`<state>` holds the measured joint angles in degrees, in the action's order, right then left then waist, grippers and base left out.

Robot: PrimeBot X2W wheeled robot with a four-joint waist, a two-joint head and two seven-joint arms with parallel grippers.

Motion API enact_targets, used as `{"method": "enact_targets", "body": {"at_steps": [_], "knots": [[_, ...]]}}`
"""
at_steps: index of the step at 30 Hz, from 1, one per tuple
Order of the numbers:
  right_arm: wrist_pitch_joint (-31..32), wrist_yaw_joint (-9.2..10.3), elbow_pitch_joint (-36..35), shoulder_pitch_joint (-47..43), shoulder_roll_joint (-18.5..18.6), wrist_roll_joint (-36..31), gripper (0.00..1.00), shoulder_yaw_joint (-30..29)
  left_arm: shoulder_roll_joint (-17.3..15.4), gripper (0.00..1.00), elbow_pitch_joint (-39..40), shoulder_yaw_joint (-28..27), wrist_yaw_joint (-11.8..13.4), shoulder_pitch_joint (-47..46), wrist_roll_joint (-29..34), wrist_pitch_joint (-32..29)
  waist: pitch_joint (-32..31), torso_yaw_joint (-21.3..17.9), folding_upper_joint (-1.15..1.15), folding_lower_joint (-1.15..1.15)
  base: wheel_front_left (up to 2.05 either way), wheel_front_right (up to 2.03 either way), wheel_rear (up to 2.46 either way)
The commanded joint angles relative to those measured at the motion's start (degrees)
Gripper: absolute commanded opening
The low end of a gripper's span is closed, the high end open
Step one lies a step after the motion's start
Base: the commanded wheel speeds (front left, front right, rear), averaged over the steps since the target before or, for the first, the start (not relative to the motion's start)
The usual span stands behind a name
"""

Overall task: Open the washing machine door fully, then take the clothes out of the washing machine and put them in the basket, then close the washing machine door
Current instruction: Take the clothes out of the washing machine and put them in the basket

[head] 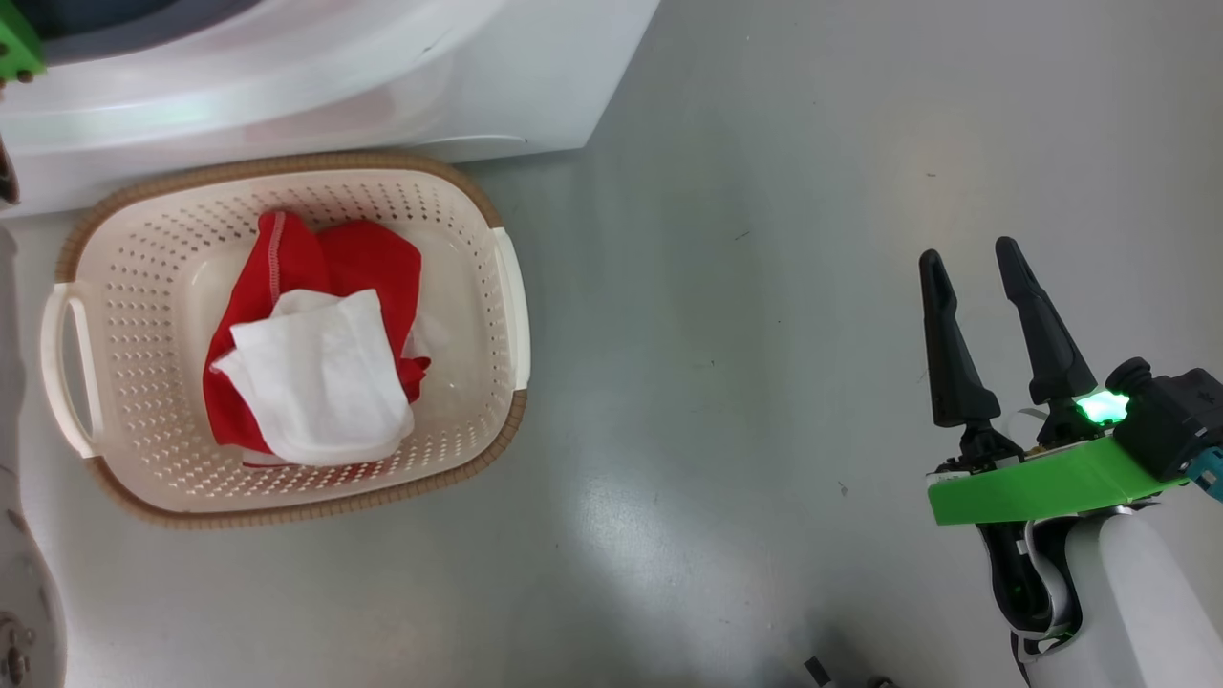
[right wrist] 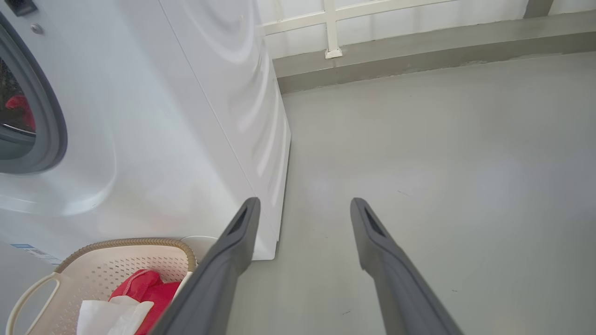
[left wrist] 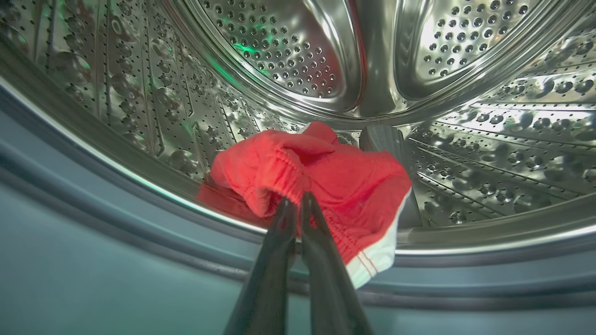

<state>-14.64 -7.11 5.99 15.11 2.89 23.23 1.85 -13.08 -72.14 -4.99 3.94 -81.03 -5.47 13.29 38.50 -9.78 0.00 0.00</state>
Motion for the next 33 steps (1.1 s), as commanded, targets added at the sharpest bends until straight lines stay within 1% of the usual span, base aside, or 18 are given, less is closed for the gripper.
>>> {"method": "enact_targets", "body": {"at_steps": [1, 5, 8, 12, 20, 21, 22, 28, 33], "knots": [[-0.36, -0.37, -1.44, -0.37, -0.01, 0.59, 1.00, 1.01, -2.64, 0.00, 0.90, 0.22, -0.27, -0.44, -0.25, 0.68, -0.03, 0.07, 0.00, 0.00, 0.00, 0.00, 0.00], [-0.36, -0.37, -1.40, -0.34, -0.01, 0.56, 1.00, 0.77, -2.02, 0.00, 1.44, 0.58, -0.71, -0.21, -0.54, 1.35, -0.26, 0.50, 0.00, 0.00, 0.00, 0.00, 0.00], [-0.36, -0.37, -1.38, -0.47, -0.01, 0.43, 1.00, 0.38, -1.03, 0.00, 3.80, 0.61, -1.13, 0.79, -1.00, 1.63, -0.78, 1.18, 0.00, 0.00, 0.00, 0.00, 0.00], [-0.36, -0.37, -1.34, -0.76, -0.01, 0.09, 1.00, -0.15, 0.51, 0.00, 12.97, 0.11, -1.43, 4.96, -1.54, 1.68, -1.83, 2.19, 0.00, 0.00, 0.00, 0.00, 0.00], [-0.36, -0.37, -1.01, -2.21, -0.02, -0.81, 1.00, -0.78, 4.61, 0.00, 32.80, -1.74, -1.99, 18.86, -1.53, 1.70, -4.95, 3.94, 0.00, 0.00, 0.00, 0.00, 0.00], [-0.36, -0.37, -1.01, -2.21, -0.02, -0.81, 1.00, -0.78, 4.61, 0.00, 32.80, -1.74, -1.99, 18.86, -1.53, 1.70, -4.95, 3.94, 0.00, 0.00, 0.00, 0.00, 0.00], [-0.36, -0.37, -0.96, -2.43, -0.02, -0.90, 1.00, -0.89, 5.03, 0.00, 35.29, -2.05, -2.02, 20.48, -1.35, 1.70, -5.30, 4.13, 0.00, 0.00, 0.00, 0.00, 0.00], [-0.36, -0.37, -0.52, -3.87, -0.02, -1.16, 1.00, -1.15, 7.42, 0.00, 48.97, -3.65, -3.36, 30.73, -0.32, 1.70, -7.80, 4.74, 0.00, 0.00, 0.00, 0.00, 0.00], [-0.36, -0.37, -0.60, -4.68, -0.02, -1.26, 1.00, -1.52, 8.96, 0.00, 58.16, -4.82, -4.38, 37.00, -0.06, 1.71, -8.75, 5.45, 0.00, 0.00, 0.00, 0.00, 0.00]]}}
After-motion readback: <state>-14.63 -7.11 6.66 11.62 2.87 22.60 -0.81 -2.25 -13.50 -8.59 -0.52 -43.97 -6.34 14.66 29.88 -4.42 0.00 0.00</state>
